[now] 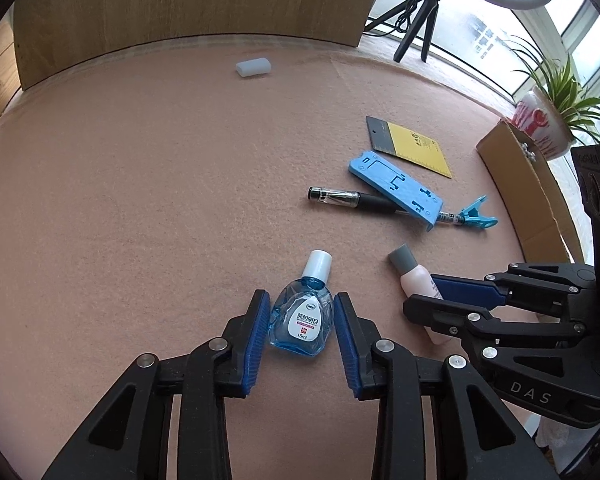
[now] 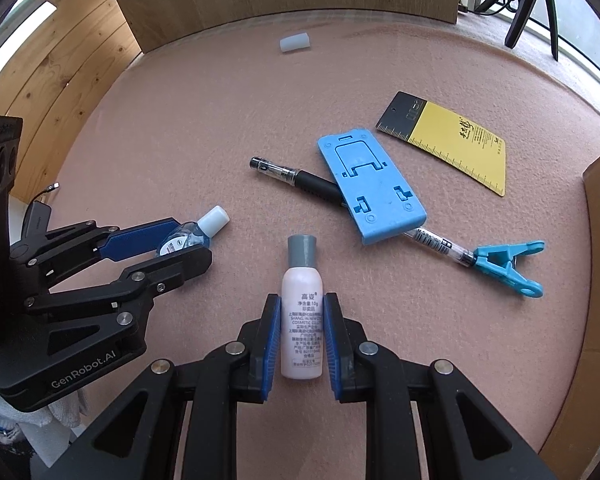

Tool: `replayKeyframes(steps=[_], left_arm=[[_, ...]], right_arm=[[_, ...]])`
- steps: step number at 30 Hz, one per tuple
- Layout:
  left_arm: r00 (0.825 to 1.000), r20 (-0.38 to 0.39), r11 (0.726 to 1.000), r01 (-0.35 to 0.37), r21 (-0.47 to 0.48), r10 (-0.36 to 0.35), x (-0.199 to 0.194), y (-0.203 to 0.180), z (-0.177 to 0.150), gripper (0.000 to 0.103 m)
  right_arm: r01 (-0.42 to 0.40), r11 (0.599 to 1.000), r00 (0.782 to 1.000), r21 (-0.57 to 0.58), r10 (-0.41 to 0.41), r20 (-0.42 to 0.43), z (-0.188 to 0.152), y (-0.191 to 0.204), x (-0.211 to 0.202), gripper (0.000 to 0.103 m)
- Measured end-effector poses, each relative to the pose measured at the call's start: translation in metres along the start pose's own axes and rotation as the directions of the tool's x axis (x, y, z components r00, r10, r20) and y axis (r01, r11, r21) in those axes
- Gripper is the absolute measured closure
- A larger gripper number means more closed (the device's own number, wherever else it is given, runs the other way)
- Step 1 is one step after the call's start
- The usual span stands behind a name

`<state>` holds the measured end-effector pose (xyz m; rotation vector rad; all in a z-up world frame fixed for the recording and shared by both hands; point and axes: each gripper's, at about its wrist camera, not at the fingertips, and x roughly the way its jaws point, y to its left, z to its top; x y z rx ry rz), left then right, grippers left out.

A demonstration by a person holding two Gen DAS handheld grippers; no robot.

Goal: Organize objects
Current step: 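Carry the eye drops and pink bottle over the box with both grippers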

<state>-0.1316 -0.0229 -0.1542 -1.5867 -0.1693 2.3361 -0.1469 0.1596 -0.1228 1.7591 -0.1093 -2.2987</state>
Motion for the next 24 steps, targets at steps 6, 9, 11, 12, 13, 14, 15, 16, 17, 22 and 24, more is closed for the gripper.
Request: replayKeyframes(steps=[6, 9, 11, 12, 13, 14, 15, 16, 17, 22, 24], left_arm=[[0.998, 0.013, 0.996, 0.062, -0.071, -0.061, -0.006, -0.009, -0.016, 0.068], [0.997, 0.02, 0.993, 0.08, -0.085, -0.079, -0.009, -0.017, -0.021, 0.068], [0.996, 0.028, 0.992, 0.087, -0.088, -0.085, -0.011, -0.024, -0.022, 0.068], [0.996, 0.033, 0.992, 0.091, -0.092, -0.089, -0.013, -0.027, -0.022, 0.068], [0.995, 0.038, 0.99, 0.1, -0.094, -0.097, -0.014, -0.031, -0.022, 0.068], [0.993, 0.042, 0.99, 0.11, -0.091, -0.106, -0.016, -0.036, -0.021, 0.068], [0.993, 0.045, 0.989, 0.116, -0.088, -0.113, -0.017, -0.041, -0.021, 0.068], [0.992, 0.049, 0.989, 0.124, -0.082, -0.12, -0.019, -0.046, -0.02, 0.068], [0.991, 0.053, 0.989, 0.13, -0.076, -0.127, -0.02, -0.052, -0.02, 0.068], [0.983, 0.073, 0.985, 0.169, -0.037, -0.166, -0.027, -0.085, -0.012, 0.068], [0.98, 0.079, 0.983, 0.182, -0.019, -0.18, -0.028, -0.099, -0.007, 0.068]], right_arm=[[-0.039, 0.998, 0.999, 0.053, 0.038, 0.025, -0.017, -0.016, -0.011, 0.084], [-0.054, 0.995, 0.998, 0.079, 0.05, 0.049, -0.018, -0.021, -0.019, 0.084], [-0.056, 0.994, 0.996, 0.093, 0.05, 0.068, -0.024, -0.028, -0.027, 0.084], [-0.056, 0.993, 0.996, 0.1, 0.049, 0.077, -0.026, -0.032, -0.031, 0.084], [-0.056, 0.993, 0.995, 0.108, 0.048, 0.084, -0.029, -0.035, -0.035, 0.084], [-0.06, 0.991, 0.995, 0.116, 0.05, 0.091, -0.033, -0.04, -0.039, 0.084], [-0.065, 0.99, 0.994, 0.123, 0.053, 0.098, -0.036, -0.043, -0.043, 0.084], [-0.071, 0.989, 0.993, 0.132, 0.057, 0.106, -0.038, -0.046, -0.047, 0.084], [-0.075, 0.988, 0.991, 0.138, 0.059, 0.117, -0.041, -0.051, -0.052, 0.084], [-0.066, 0.984, 0.985, 0.164, 0.038, 0.171, -0.062, -0.075, -0.083, 0.084], [-0.061, 0.982, 0.981, 0.181, 0.026, 0.19, -0.071, -0.088, -0.096, 0.084]])
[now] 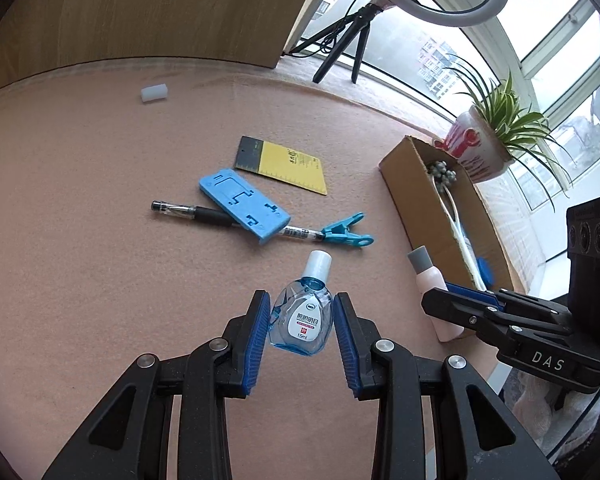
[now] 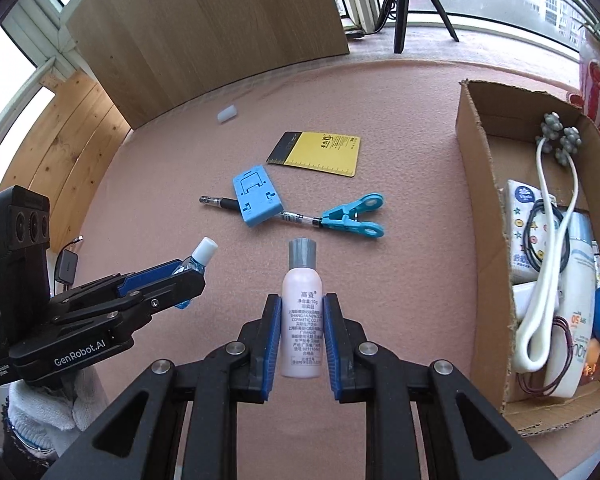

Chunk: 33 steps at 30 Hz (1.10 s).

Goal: Organize objects
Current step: 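Carry the eye drops and pink bottle over the box with both grippers, then open both grippers to drop the eye drops and pink bottle into the box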

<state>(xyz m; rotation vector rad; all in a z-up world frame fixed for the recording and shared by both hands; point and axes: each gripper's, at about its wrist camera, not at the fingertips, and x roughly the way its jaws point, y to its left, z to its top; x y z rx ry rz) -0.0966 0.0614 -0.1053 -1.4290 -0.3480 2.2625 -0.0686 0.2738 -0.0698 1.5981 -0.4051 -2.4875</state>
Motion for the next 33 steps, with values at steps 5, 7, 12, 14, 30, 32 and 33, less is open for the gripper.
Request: replayKeyframes(steps=[5, 7, 12, 14, 30, 32, 33], left_arm=[[0.999, 0.002, 0.998, 0.032, 0.051, -0.032, 0.009, -0.037, 0.011, 0.068], [0.999, 0.002, 0.996, 0.041, 0.073, -0.042, 0.015, -0.053, 0.016, 0.068], [0.998, 0.006, 0.99, 0.061, 0.126, -0.062, 0.032, -0.091, 0.035, 0.068], [0.998, 0.01, 0.988, 0.062, 0.144, -0.064, 0.041, -0.106, 0.043, 0.068], [0.998, 0.008, 0.978, 0.061, 0.198, -0.064, 0.114, -0.186, 0.089, 0.068], [0.998, 0.011, 0.977, 0.063, 0.202, -0.067, 0.119, -0.193, 0.092, 0.067], [0.998, 0.014, 0.977, 0.064, 0.204, -0.069, 0.121, -0.196, 0.094, 0.067]], right_arm=[[0.023, 0.998, 0.998, 0.061, -0.026, 0.053, -0.011, -0.039, -0.033, 0.084], [0.034, 0.995, 0.997, 0.09, -0.041, 0.071, -0.016, -0.055, -0.045, 0.084], [0.062, 0.987, 0.991, 0.151, -0.079, 0.11, -0.024, -0.094, -0.068, 0.084], [0.073, 0.983, 0.988, 0.17, -0.094, 0.124, -0.024, -0.107, -0.075, 0.084], [0.128, 0.967, 0.968, 0.22, -0.17, 0.184, 0.003, -0.175, -0.092, 0.084], [0.131, 0.968, 0.968, 0.216, -0.172, 0.185, 0.006, -0.178, -0.09, 0.084], [0.132, 0.968, 0.968, 0.214, -0.173, 0.185, 0.007, -0.179, -0.09, 0.084]])
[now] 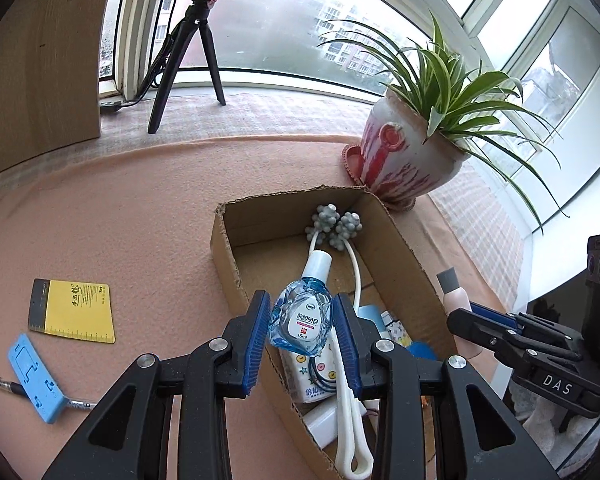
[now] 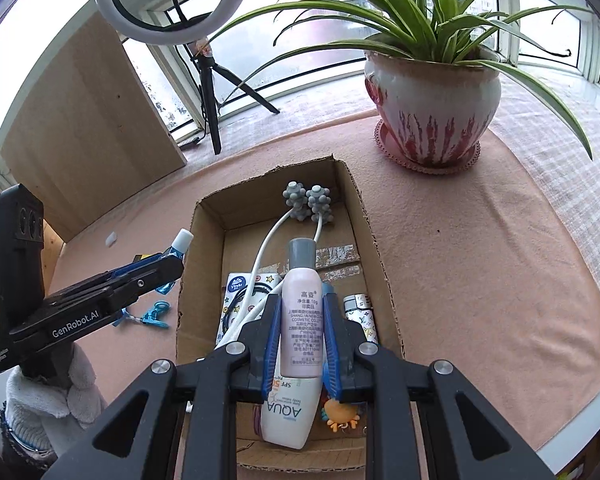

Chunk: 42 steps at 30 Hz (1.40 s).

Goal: Organize objects
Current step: 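Open both grippers to drop the eye drops and pink bottle into the box, then move both grippers back to the black pen and blue clip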

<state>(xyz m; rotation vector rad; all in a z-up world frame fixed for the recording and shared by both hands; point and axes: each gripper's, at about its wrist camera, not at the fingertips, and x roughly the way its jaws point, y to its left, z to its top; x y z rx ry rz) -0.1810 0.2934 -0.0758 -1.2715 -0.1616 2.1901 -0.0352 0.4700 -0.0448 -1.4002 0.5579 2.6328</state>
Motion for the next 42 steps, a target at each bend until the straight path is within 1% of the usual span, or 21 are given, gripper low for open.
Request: replayKeyframes(steps=[1, 2, 3, 4, 5, 6, 8, 12, 16, 22, 27, 30, 33, 37, 42], left_arm=[[1.0, 0.005, 1.0, 0.002, 0.003, -0.002, 0.002, -0.002, 0.002, 0.067], [1.0, 0.014, 1.0, 0.001, 0.003, -0.001, 0.003, -0.004, 0.004, 0.064], [1.0, 0.017, 1.0, -0.001, -0.001, 0.001, 0.004, -0.005, 0.005, 0.058], [1.0, 0.014, 1.0, 0.0, -0.005, 0.0, 0.005, -0.006, 0.007, 0.045], [1.0, 0.021, 1.0, 0.001, -0.006, -0.001, 0.005, -0.006, 0.008, 0.043], [1.0, 0.023, 1.0, -0.003, -0.002, 0.003, 0.005, -0.006, 0.008, 0.043], [1.0, 0.018, 1.0, -0.014, 0.001, 0.014, 0.006, -0.005, 0.009, 0.043], [1.0, 0.007, 1.0, -0.016, -0.013, 0.016, 0.005, 0.001, 0.005, 0.043], [1.0, 0.008, 0.999, -0.027, -0.02, 0.027, -0.004, 0.01, -0.002, 0.044], [0.998, 0.016, 0.995, -0.067, -0.071, 0.068, -0.032, 0.041, -0.023, 0.044], [0.992, 0.001, 0.984, -0.128, -0.127, 0.129, -0.058, 0.083, -0.049, 0.043], [0.986, -0.003, 0.973, -0.163, -0.165, 0.164, -0.076, 0.111, -0.065, 0.044], [0.981, -0.009, 0.958, -0.191, -0.215, 0.194, -0.095, 0.141, -0.082, 0.044], [0.974, -0.017, 0.938, -0.222, -0.264, 0.226, -0.117, 0.175, -0.1, 0.044], [0.968, -0.016, 0.922, -0.243, -0.303, 0.25, -0.14, 0.202, -0.118, 0.044]], right_arm=[[0.0, 1.0, 1.0, -0.003, 0.0, -0.001, 0.001, -0.001, 0.001, 0.084], [-0.001, 1.0, 1.0, -0.005, 0.001, 0.0, 0.002, -0.001, 0.002, 0.084], [-0.001, 1.0, 1.0, -0.009, 0.001, 0.006, 0.003, -0.001, 0.002, 0.084], [-0.002, 1.0, 1.0, -0.014, 0.002, 0.012, 0.003, -0.002, 0.002, 0.083], [0.002, 1.0, 1.0, -0.019, -0.002, 0.011, 0.004, -0.001, 0.002, 0.073], [0.009, 1.0, 1.0, -0.019, -0.008, 0.018, 0.004, -0.002, 0.001, 0.059], [0.016, 1.0, 0.999, -0.017, -0.015, 0.043, 0.005, -0.002, -0.002, 0.047], [0.008, 1.0, 0.999, -0.003, -0.008, 0.037, 0.006, -0.004, 0.0, 0.046], [-0.015, 1.0, 0.999, 0.013, 0.015, 0.028, 0.005, -0.003, 0.001, 0.046], [-0.069, 0.998, 0.997, -0.012, 0.069, 0.019, 0.006, 0.019, 0.003, 0.046], [-0.117, 0.99, 0.993, -0.075, 0.116, -0.017, 0.008, 0.055, 0.013, 0.046], [-0.15, 0.982, 0.988, -0.111, 0.145, -0.053, 0.006, 0.08, 0.023, 0.046], [-0.193, 0.97, 0.979, -0.147, 0.18, -0.096, 0.003, 0.107, 0.035, 0.046], [-0.229, 0.952, 0.967, -0.2, 0.2, -0.155, -0.002, 0.146, 0.053, 0.046], [-0.281, 0.922, 0.946, -0.265, 0.219, -0.239, -0.015, 0.197, 0.078, 0.047]])
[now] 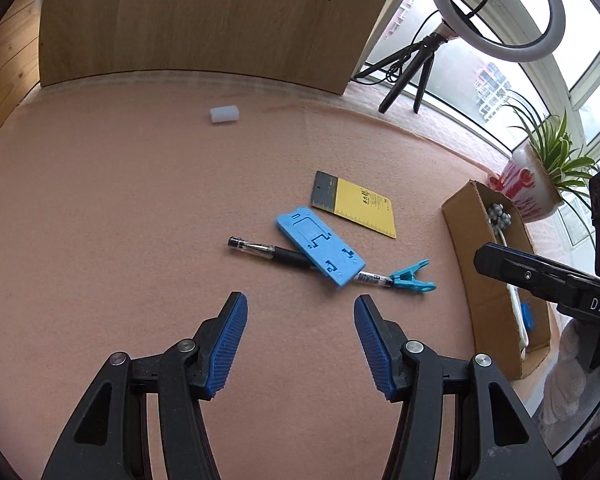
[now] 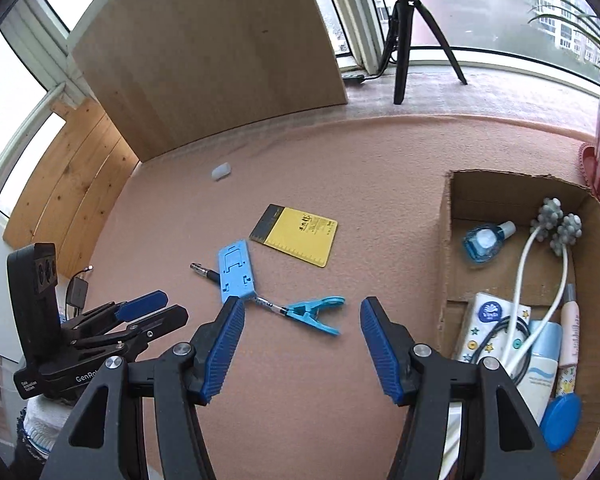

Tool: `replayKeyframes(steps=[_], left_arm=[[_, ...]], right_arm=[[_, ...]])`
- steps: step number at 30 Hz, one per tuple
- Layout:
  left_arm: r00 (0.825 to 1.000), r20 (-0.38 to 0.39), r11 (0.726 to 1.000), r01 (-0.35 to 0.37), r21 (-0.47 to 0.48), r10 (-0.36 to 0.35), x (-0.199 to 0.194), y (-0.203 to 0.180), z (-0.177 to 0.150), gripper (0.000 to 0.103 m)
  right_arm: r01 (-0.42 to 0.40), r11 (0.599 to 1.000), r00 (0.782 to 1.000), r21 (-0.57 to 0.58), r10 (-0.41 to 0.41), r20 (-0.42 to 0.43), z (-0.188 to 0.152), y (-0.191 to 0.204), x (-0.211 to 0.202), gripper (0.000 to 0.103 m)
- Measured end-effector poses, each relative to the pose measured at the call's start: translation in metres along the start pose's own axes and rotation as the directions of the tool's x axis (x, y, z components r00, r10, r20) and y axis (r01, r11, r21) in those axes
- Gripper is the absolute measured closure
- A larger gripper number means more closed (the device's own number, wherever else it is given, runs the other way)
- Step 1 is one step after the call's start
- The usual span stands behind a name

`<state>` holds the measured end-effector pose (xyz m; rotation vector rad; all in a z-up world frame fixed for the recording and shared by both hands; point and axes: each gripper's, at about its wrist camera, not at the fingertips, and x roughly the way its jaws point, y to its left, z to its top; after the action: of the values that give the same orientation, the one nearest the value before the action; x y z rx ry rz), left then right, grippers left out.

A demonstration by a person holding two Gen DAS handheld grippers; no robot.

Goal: Organize objects
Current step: 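Move both grippers back to the black pen and blue clip, then lower the right gripper onto the blue clip while the left gripper approaches the black pen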

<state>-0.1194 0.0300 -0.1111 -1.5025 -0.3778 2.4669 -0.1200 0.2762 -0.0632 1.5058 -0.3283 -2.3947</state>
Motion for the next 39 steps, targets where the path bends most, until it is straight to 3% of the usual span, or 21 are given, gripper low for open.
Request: replayKeyframes(steps=[2, 3, 6, 12, 15, 29, 36, 39], left_arm=[[1.0, 0.002, 1.0, -0.007, -0.012, 0.007, -0.005, 0.011, -0.003, 0.044], [1.0, 0.002, 1.0, -0.011, -0.019, 0.011, -0.007, 0.017, -0.004, 0.044], [1.0, 0.0, 0.999, -0.016, -0.041, 0.016, -0.011, 0.031, -0.008, 0.044], [1.0, -0.004, 0.998, -0.02, -0.067, 0.019, -0.017, 0.049, -0.014, 0.044], [1.0, -0.007, 0.997, -0.016, -0.071, 0.016, -0.017, 0.053, -0.015, 0.044], [1.0, -0.012, 0.998, 0.004, -0.058, -0.004, -0.011, 0.048, -0.007, 0.044], [1.0, 0.0, 1.0, 0.003, -0.021, -0.003, 0.001, 0.033, 0.021, 0.044], [1.0, 0.007, 1.0, 0.006, 0.0, -0.006, 0.009, 0.025, 0.036, 0.044]], right_arm=[[-0.026, 0.999, 0.999, -0.022, 0.026, -0.03, 0.001, 0.015, 0.014, 0.053], [-0.051, 0.998, 0.997, -0.025, 0.05, -0.052, 0.001, 0.022, 0.021, 0.064], [-0.121, 0.992, 0.986, -0.019, 0.119, -0.116, -0.001, 0.038, 0.042, 0.083], [-0.175, 0.984, 0.961, -0.034, 0.163, -0.222, -0.011, 0.068, 0.08, 0.084], [-0.156, 0.986, 0.958, -0.049, 0.14, -0.25, -0.015, 0.077, 0.094, 0.084], [-0.031, 0.999, 0.986, 0.028, 0.035, -0.164, 0.013, 0.045, 0.096, 0.084], [-0.049, 0.999, 0.98, 0.009, 0.049, -0.193, 0.015, 0.044, 0.108, 0.084], [-0.09, 0.996, 0.966, 0.004, 0.089, -0.245, 0.01, 0.047, 0.109, 0.084]])
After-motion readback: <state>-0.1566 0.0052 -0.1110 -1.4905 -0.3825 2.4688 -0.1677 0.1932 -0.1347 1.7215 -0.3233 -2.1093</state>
